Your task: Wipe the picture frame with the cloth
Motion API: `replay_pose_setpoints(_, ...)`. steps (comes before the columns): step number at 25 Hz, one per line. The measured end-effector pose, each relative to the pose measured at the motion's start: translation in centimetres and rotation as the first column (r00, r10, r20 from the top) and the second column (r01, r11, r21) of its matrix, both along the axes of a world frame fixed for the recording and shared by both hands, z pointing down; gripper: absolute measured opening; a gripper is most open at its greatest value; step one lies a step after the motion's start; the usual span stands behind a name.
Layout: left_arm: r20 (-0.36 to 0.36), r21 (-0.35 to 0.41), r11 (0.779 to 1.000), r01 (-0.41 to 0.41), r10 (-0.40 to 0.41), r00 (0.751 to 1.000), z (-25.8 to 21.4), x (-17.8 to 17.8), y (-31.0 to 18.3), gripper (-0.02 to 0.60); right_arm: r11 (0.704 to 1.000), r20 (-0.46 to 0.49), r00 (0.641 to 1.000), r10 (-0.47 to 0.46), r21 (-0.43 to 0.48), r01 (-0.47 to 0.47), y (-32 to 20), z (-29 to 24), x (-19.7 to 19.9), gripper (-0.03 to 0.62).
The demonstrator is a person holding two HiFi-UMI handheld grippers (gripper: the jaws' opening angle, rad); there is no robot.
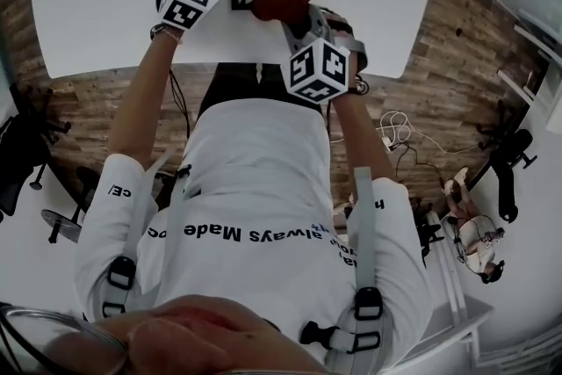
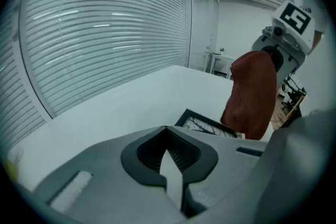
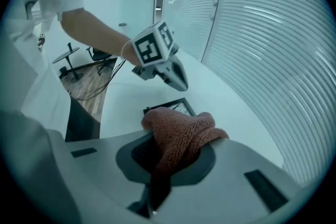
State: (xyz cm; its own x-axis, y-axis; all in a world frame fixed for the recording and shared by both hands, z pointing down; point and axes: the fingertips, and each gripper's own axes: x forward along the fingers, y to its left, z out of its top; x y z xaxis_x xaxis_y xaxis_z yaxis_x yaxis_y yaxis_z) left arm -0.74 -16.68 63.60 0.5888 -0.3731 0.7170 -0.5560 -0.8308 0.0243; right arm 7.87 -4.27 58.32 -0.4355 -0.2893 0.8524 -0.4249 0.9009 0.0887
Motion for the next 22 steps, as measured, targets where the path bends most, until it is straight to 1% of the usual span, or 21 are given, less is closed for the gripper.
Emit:
replay_pose_setpoints(3, -0.084, 0.049, 0.997, 0.061, -0.057, 0.995, -5.1, -0.3, 0.8, 0.002, 0.993, 0.124, 0.988, 0.097, 0.054, -0.104, -1.9, -5.2, 0.3, 0.020)
replay_pose_setpoints(6, -0.196, 0.093, 0.989, 0.112, -0.092, 0.976, -11.8, 0.0, 2.2, 0.002, 0.973, 0.272, 0.946, 0.178, 0.097, -0.211, -3.6, -11.0, 0.3, 0.020)
replay_pose_setpoints(8, -0.266, 0.116, 0.984, 0.134, -0.099, 0.959, -16.3, 0.6, 3.8, 0.002, 0.957, 0.336, 0.918, 0.208, 0.124, -0.263, -4.0, -14.6, 0.5, 0.020)
replay_pose_setpoints(11, -0.351, 0.194, 0.966, 0.170, -0.093, 0.932, -22.8, 1.1, 4.3, 0.002, 0.927, 0.414, 0.886, 0.207, 0.205, -0.313, -5.5, -19.6, 0.5, 0.020)
replay_pose_setpoints(13, -0.401, 0.230, 0.955, 0.189, -0.084, 0.912, -26.6, 1.2, 4.7, 0.002, 0.907, 0.481, 0.854, 0.198, 0.240, -0.345, -6.0, -23.2, 0.2, 0.020)
replay_pose_setpoints(16, -0.461, 0.230, 0.953, 0.199, -0.074, 0.884, -31.0, 1.6, 6.7, 0.002, 0.893, 0.564, 0.800, 0.204, 0.228, -0.389, -5.1, -28.0, 0.3, 0.020)
replay_pose_setpoints(19, -0.515, 0.266, 0.944, 0.196, -0.033, 0.857, -35.5, 2.2, 7.7, 0.002, 0.882, 0.629, 0.751, 0.201, 0.216, -0.418, -4.6, -32.2, 0.2, 0.020)
replay_pose_setpoints(22, -0.529, 0.311, 0.930, 0.194, 0.000, 0.848, -38.6, 2.4, 8.7, 0.002, 0.874, 0.675, 0.718, 0.170, 0.233, -0.426, -4.0, -35.6, -0.2, 0.020)
